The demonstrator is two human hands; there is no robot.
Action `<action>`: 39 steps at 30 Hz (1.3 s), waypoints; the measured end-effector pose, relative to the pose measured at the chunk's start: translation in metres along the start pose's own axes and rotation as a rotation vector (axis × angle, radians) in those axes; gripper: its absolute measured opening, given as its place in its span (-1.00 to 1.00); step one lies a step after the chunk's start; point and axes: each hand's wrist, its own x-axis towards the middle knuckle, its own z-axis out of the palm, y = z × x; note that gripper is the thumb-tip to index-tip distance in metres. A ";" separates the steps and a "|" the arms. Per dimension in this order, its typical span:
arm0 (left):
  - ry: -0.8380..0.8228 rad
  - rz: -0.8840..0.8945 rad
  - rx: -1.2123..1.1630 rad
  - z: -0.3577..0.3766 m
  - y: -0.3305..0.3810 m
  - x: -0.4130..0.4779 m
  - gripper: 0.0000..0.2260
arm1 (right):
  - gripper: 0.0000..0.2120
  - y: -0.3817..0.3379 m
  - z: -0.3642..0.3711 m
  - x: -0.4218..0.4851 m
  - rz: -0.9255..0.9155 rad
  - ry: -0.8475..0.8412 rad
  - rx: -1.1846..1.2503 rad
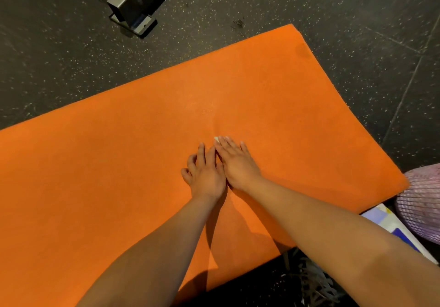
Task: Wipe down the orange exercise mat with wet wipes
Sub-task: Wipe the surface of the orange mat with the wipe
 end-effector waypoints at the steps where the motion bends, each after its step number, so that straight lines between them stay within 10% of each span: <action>1: 0.011 0.001 -0.007 -0.001 0.000 0.002 -0.55 | -0.39 0.002 -0.001 0.002 -0.022 0.004 -0.025; 8: 0.060 0.044 0.064 -0.006 0.005 0.029 -0.51 | -0.20 0.036 -0.024 0.019 0.290 0.175 -0.034; 15: 0.064 -0.010 0.017 -0.003 0.017 0.048 -0.54 | -0.33 0.029 -0.015 0.030 -0.099 0.034 -0.073; 21: 0.073 -0.006 0.008 0.002 0.016 0.046 -0.52 | -0.26 0.040 -0.034 0.043 0.254 0.174 -0.001; 29: 0.055 -0.014 -0.023 0.003 0.016 0.047 -0.53 | -0.33 0.027 -0.027 0.044 -0.009 -0.013 -0.071; 35: 0.030 0.017 -0.020 0.001 0.012 0.046 -0.52 | -0.26 0.039 -0.036 0.039 0.329 0.152 -0.018; 39: 0.046 0.009 -0.052 -0.001 0.014 0.046 -0.53 | -0.36 0.012 -0.019 0.034 0.078 0.054 0.011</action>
